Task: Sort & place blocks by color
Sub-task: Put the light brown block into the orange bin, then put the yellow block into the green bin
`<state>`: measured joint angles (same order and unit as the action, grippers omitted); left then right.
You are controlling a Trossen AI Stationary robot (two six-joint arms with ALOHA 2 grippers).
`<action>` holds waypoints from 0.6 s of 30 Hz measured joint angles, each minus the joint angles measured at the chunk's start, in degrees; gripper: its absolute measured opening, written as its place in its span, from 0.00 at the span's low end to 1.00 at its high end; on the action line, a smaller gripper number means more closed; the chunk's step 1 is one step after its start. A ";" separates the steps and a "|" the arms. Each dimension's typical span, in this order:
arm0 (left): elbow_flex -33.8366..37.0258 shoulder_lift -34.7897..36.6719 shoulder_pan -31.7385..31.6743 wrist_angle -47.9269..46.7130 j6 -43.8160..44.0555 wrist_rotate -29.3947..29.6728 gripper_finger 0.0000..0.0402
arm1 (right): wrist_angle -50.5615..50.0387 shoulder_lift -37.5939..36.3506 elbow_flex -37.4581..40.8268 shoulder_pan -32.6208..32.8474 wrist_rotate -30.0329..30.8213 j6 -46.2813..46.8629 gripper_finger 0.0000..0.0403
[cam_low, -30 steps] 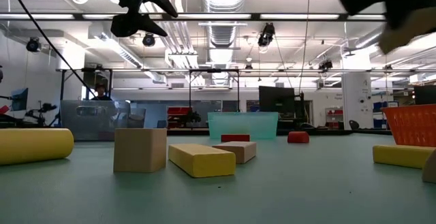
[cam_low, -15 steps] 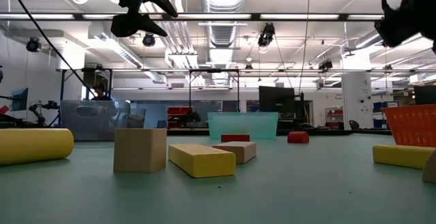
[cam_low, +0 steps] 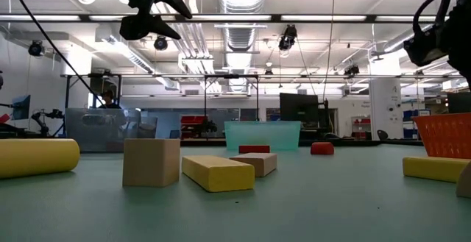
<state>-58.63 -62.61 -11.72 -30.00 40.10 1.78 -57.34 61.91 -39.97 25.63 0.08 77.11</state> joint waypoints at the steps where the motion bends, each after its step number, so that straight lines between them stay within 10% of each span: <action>1: 0.00 0.00 0.01 0.00 0.00 0.00 0.57 | 0.07 0.00 0.00 0.00 0.01 -0.05 0.36; 18: 0.00 0.00 0.82 0.00 0.22 -0.19 0.57 | 0.63 0.00 -4.04 0.00 -2.03 0.26 0.48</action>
<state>-58.63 -62.61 -10.91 -30.00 40.32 1.59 -56.71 61.91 -44.00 25.63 -1.96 77.37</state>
